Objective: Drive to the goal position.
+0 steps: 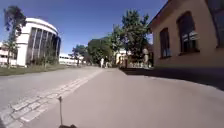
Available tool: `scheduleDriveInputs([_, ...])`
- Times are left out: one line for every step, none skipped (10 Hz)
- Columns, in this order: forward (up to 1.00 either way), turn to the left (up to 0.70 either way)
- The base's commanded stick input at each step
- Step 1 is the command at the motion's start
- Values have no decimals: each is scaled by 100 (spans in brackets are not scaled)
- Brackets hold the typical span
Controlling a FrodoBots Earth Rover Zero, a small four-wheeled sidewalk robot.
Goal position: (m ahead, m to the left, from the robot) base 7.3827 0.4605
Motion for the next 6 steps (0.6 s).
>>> scheduleDriveInputs([60,13])
scheduleDriveInputs([60,5])
scheduleDriveInputs([60,0])
scheduleDriveInputs([60,0])
scheduleDriveInputs([60,0])
scheduleDriveInputs([60,0])
